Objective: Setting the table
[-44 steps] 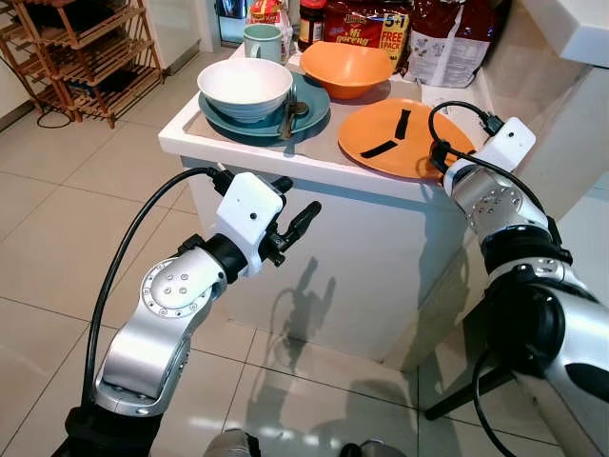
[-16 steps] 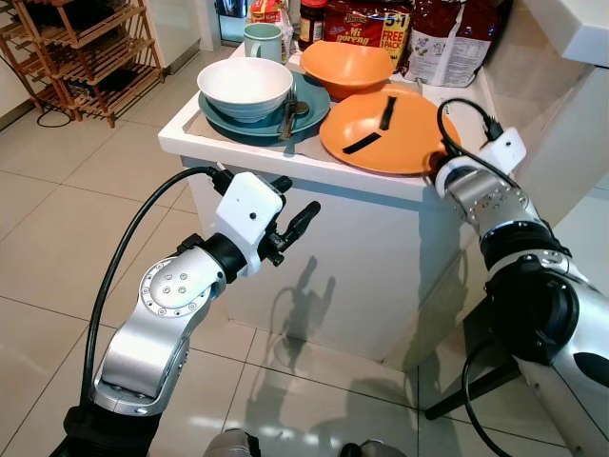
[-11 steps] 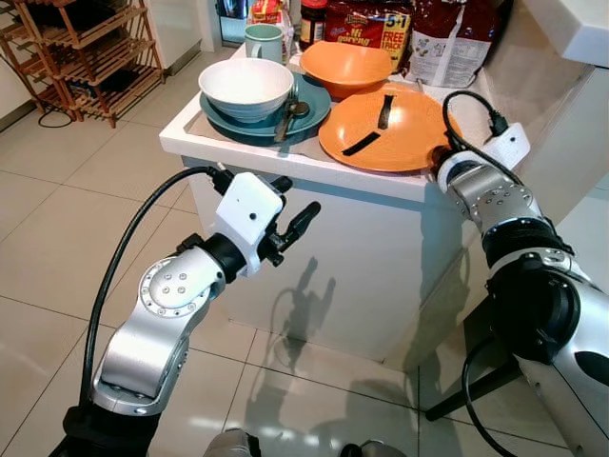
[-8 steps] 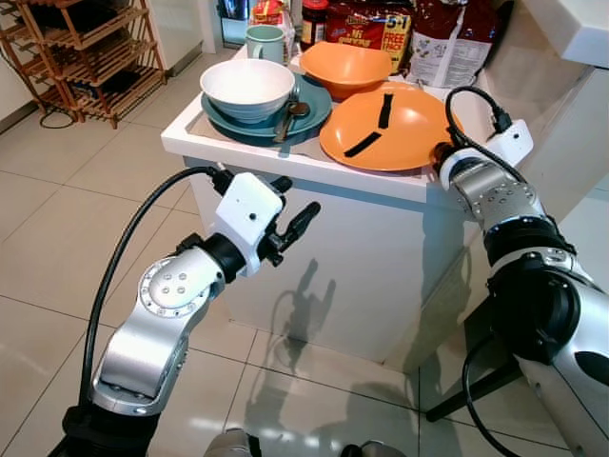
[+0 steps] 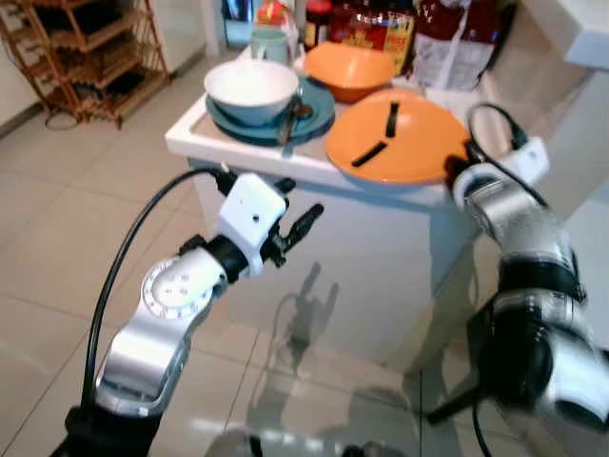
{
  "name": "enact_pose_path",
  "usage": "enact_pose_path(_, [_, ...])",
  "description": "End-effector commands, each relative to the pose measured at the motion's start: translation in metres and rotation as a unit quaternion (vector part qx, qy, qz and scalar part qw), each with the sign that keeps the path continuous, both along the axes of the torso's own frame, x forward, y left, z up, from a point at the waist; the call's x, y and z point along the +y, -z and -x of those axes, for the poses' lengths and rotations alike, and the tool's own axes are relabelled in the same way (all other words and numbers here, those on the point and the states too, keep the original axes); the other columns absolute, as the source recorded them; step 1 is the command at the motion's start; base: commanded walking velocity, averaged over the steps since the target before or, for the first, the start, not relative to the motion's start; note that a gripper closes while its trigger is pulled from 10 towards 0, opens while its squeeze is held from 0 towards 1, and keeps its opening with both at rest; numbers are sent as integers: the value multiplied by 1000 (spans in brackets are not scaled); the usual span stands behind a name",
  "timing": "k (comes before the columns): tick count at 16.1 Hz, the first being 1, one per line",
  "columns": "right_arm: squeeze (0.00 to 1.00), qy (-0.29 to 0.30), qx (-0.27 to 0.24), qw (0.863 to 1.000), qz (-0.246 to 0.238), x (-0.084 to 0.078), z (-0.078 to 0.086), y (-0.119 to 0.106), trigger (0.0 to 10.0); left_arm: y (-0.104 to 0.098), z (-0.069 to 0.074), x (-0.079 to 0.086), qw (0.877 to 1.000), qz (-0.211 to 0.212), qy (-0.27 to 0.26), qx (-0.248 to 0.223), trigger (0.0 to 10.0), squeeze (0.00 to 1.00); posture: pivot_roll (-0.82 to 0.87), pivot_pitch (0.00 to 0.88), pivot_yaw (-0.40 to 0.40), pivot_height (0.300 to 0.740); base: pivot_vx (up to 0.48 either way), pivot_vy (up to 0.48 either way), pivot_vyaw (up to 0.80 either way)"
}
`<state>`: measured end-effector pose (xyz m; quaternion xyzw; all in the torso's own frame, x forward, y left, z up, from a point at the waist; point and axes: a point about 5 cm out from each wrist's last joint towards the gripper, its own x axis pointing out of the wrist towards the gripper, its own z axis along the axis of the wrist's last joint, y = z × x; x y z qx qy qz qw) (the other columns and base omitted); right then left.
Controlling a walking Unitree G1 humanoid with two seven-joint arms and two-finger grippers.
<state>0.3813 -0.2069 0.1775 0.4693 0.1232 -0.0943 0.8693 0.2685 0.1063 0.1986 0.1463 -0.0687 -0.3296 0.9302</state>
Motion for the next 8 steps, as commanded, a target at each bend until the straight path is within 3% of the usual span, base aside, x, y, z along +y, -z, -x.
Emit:
enact_pose_path(1, [0,-9,10,1000,0,-2,8,1,0,-2,0,-4,1000,-1,13,-7,10000,0,87,4,-15,740,0,0,0])
enact_pose_path(4, [0,-60,-60,996,-35,0,34,-15,0,-3,0,-4,1000,5,9,-9,10000,0,86,9,-18,740,0,0,0])
enact_pose_path(5, [0,-63,-64,995,-36,0,36,-16,0,-3,0,-4,1000,5,8,-9,10000,0,86,9,-18,740,0,0,0])
enact_pose_path(8, [0,-68,-114,989,-61,1,66,-21,0,-1,3,-4,1000,9,5,-4,10000,0,79,20,-21,740,0,0,0])
